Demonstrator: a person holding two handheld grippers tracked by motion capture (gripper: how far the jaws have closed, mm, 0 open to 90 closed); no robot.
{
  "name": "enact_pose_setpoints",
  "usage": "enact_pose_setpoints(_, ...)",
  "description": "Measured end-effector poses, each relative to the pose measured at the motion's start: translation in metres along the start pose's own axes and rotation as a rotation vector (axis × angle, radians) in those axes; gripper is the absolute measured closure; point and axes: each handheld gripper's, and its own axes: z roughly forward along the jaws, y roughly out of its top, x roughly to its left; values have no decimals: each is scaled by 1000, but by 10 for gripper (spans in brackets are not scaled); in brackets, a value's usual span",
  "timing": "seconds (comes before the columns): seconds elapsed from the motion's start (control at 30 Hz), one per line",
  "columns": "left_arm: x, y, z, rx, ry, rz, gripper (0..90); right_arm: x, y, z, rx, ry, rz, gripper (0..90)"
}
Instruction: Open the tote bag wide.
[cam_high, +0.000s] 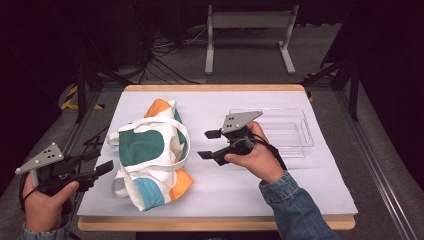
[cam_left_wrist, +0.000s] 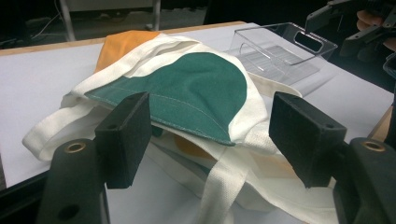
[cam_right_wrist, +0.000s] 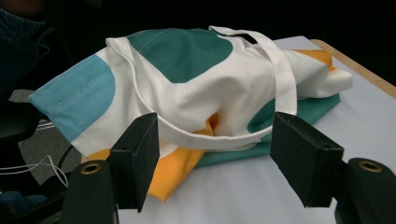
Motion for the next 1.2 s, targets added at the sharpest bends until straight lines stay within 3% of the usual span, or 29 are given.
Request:
enact_pose_setpoints(0.27, -1, -1, 2, -11, -8, -1, 283, 5, 4, 22, 7, 31, -45, 370)
enact_pose_setpoints(0.4, -2, -1, 2, -8, -7, 1, 277, 5, 5, 32, 0, 74, -86, 423)
enact_pose_setpoints(0.57, -2, -1, 3, -9, -8, 0, 271, 6, 4, 44, -11, 62, -91, 433)
enact_pose_setpoints(0.73, -1, -1, 5, -5, -9, 6, 270, 9, 5, 53, -25, 86, -110, 449)
enact_pose_setpoints(0.8, -2, -1, 5, 0, -11, 12, 270, 13, 6, 58, -12, 125, -95, 430)
enact_pose_setpoints(0.93, -3, -1, 6, 1, -14, 9, 269, 23, 7, 70, 18, 158, -125, 450)
enact_pose_setpoints(1.2, -3, -1, 8, 5, -23, 12, 277, 30, 8, 80, 37, 172, -157, 482)
